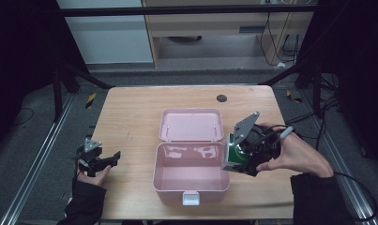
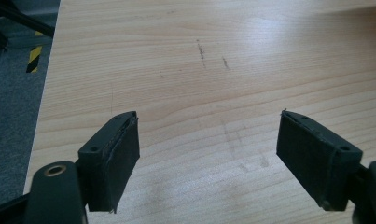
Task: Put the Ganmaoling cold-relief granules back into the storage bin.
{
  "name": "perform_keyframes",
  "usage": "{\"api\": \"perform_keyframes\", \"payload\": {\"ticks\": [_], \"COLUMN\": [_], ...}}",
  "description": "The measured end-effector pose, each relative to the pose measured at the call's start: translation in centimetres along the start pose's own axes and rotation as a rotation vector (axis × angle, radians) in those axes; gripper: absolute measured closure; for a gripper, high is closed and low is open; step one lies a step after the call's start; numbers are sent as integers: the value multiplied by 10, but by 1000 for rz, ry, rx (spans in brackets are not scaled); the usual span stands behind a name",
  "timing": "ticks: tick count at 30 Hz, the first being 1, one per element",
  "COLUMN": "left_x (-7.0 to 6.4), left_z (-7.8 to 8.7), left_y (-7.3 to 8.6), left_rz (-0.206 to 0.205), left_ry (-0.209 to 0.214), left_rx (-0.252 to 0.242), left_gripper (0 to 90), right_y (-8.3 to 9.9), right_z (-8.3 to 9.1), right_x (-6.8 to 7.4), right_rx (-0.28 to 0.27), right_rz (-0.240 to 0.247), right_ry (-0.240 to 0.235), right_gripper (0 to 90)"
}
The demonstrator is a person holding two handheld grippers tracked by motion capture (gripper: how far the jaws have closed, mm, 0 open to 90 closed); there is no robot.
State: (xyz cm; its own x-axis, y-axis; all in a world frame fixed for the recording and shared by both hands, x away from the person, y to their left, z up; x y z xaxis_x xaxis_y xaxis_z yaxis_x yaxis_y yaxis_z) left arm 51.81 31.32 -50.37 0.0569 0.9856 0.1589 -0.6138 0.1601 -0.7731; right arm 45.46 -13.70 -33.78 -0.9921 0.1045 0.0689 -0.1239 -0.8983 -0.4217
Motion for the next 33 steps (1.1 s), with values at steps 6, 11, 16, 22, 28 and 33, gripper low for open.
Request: {"api": "perform_keyframes", "payload": {"ticks": [6,11,16,22,28,33], "left_x": [1,2,1,3,3,3], "left_z": [0,-1,0,0,0,1], "left_y": [0,0,0,-1,-1,-1], "left_rz": [2,6,7,9,9,10], "left_ry": [1,1,2,0,0,1], "left_rx": [3,2,0,-4,-4,-7], "left_gripper": [206,206,206,206,206,206], "right_y": [-10,-20,-31,-41,-48,-52], "right_z": [-9,-13,-18,-23,-30,-40], "right_x": [0,1,2,3,2,1], "right_rx": [19,5,3,0,1,15], "right_rz": [12,26,41,57,68,73], "right_ry": [-16,-30,-40,-49,-57,-73], "right_gripper": [158,158,158,158,157,156]}}
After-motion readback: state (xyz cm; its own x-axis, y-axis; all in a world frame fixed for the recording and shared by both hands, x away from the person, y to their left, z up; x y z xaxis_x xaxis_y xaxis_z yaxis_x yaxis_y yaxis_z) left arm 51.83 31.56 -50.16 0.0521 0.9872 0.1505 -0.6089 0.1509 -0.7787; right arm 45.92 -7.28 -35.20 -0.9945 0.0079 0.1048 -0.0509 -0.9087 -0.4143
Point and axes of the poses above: each handheld gripper's, and its own axes: z roughly backward along the jaws, y roughly out of its underside, x roughly to its left, the point moved 6 cm from there along -z, roughly forward along the jaws, and after that the axes turned 15 degrees about -y, right-handed, at the moved point
